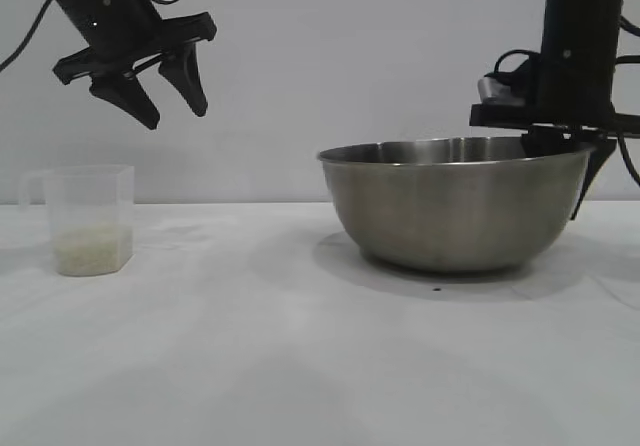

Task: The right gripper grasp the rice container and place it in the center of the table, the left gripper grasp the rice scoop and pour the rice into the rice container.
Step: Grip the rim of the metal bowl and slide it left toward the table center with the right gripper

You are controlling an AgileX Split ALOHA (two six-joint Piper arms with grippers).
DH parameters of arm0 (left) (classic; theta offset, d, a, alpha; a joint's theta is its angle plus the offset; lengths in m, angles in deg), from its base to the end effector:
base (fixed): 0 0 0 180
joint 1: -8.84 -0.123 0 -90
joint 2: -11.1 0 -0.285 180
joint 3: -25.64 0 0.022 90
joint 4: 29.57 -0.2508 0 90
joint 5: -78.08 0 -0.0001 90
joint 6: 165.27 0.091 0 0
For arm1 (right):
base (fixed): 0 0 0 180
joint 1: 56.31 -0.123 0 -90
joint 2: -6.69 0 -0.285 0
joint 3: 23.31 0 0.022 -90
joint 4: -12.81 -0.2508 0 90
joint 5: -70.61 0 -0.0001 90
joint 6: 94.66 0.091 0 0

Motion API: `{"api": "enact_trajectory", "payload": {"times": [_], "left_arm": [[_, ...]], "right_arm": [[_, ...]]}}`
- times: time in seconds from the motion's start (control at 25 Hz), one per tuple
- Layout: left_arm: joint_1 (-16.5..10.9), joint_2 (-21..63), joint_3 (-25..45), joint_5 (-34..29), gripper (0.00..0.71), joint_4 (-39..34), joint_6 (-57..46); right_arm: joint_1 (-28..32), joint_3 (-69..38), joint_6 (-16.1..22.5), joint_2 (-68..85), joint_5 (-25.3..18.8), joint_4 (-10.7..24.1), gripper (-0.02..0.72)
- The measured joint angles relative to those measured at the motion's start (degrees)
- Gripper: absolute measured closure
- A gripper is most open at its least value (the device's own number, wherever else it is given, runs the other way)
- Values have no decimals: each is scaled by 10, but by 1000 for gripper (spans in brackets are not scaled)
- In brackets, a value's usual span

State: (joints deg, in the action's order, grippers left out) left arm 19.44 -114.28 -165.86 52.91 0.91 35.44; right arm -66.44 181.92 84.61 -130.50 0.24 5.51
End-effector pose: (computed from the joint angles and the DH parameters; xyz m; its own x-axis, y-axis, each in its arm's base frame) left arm 0.4534 -0.1049 0.2101 -0.7422 0.0121 -0.6701 0.2343 0.9414 -0.2425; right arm 0.4375 0.0892 0.1530 -0.9884 -0.1461 0.0417 -0.1403 0.9830 0.1184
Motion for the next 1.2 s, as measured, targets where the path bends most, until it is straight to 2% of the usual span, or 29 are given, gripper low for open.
{"api": "enact_trajectory", "payload": {"times": [0.04, 0.08, 0.12, 0.4, 0.88, 1.16, 1.2], "left_arm": [[0, 0, 0, 0, 333, 0, 0], [0, 0, 0, 0, 333, 0, 0], [0, 0, 0, 0, 333, 0, 0], [0, 0, 0, 0, 333, 0, 0], [0, 0, 0, 0, 333, 0, 0], [0, 0, 0, 0, 333, 0, 0], [0, 0, 0, 0, 333, 0, 0]], "right_arm": [[1, 0, -3, 0, 0, -5, 665], [1, 0, -6, 0, 0, -10, 652], [1, 0, -13, 0, 0, -16, 703], [-1, -1, -63, -7, 4, -95, 703], [-75, -1, -72, -7, 7, -102, 703], [-85, -1, -74, -7, 7, -108, 703], [-85, -1, -74, -7, 7, -108, 652]]}}
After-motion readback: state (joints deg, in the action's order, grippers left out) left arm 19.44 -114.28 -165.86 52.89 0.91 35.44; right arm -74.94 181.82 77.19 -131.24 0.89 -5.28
